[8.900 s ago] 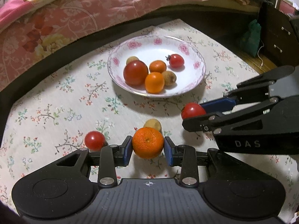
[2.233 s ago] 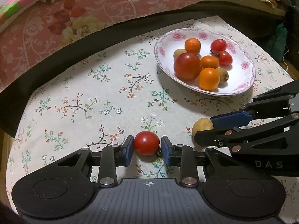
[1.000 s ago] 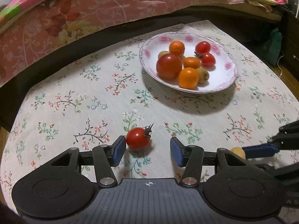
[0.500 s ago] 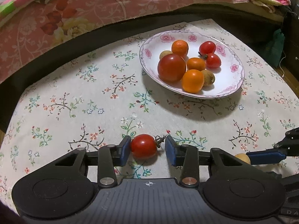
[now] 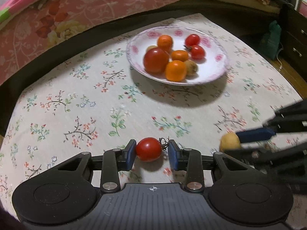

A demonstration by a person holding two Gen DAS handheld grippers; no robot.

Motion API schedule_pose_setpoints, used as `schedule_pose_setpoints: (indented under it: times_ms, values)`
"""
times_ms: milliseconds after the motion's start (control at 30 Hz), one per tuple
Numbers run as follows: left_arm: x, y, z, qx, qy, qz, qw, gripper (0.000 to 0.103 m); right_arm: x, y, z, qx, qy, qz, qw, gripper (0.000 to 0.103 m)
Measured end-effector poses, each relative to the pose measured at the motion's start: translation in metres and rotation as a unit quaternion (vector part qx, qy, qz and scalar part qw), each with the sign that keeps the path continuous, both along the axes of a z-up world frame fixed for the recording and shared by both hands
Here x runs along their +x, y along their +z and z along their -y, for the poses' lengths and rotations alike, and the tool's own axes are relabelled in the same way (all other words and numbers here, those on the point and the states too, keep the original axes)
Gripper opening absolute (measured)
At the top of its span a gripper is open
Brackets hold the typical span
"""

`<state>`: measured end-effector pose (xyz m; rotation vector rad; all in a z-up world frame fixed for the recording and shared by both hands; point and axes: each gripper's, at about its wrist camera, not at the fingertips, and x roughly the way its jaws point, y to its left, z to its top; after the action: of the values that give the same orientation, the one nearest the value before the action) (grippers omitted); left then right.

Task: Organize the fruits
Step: 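Lift and carry the red tomato and yellow fruit over the plate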

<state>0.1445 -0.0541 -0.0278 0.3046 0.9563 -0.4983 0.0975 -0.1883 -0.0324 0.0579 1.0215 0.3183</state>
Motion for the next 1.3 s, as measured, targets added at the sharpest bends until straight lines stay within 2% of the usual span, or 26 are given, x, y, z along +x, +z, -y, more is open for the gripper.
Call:
schedule_pose_setpoints:
  times_ms: [367, 667, 800, 867, 900, 967, 1000, 1033, 1300]
  values:
    - [-0.036, -0.002, 0.006, 0.01, -0.052, -0.017, 0.9985, 0.045, -0.01, 0.006, 0.005, -0.01, 0.003, -0.001, 1.0, 0.029]
    - [-0.044, -0.007, 0.003, 0.02, -0.06, -0.014, 0.9979, 0.048, -0.013, -0.001, 0.0, -0.021, 0.014, -0.001, 1.0, 0.029]
    - [-0.048, -0.007, 0.001, 0.029, -0.06, -0.01, 0.9977, 0.061, -0.013, -0.001, -0.003, -0.031, 0.019, 0.002, 0.999, 0.029]
    - [-0.049, -0.007, -0.002, 0.025, -0.054, -0.011, 0.9981, 0.06, -0.014, -0.001, -0.003, -0.03, 0.019, 0.003, 0.999, 0.029]
    - [-0.049, -0.007, -0.002, 0.025, -0.053, -0.012, 0.9982, 0.06, -0.014, -0.001, -0.002, -0.029, 0.018, 0.003, 0.999, 0.029]
    - [-0.05, -0.007, -0.001, 0.023, -0.055, -0.015, 0.9981, 0.052, -0.013, -0.001, -0.002, -0.028, 0.017, 0.003, 0.999, 0.029]
    - [-0.05, -0.006, 0.0, 0.02, -0.058, -0.019, 0.998, 0.042, -0.014, -0.002, -0.003, -0.029, 0.017, 0.003, 0.999, 0.029]
    - [-0.051, -0.006, 0.001, 0.019, -0.057, -0.021, 0.998, 0.037, -0.014, -0.002, -0.003, -0.031, 0.018, 0.004, 0.999, 0.029]
    - [-0.047, -0.004, 0.004, 0.008, -0.05, -0.022, 0.9985, 0.036, -0.015, 0.001, -0.007, -0.035, 0.022, 0.009, 0.999, 0.028]
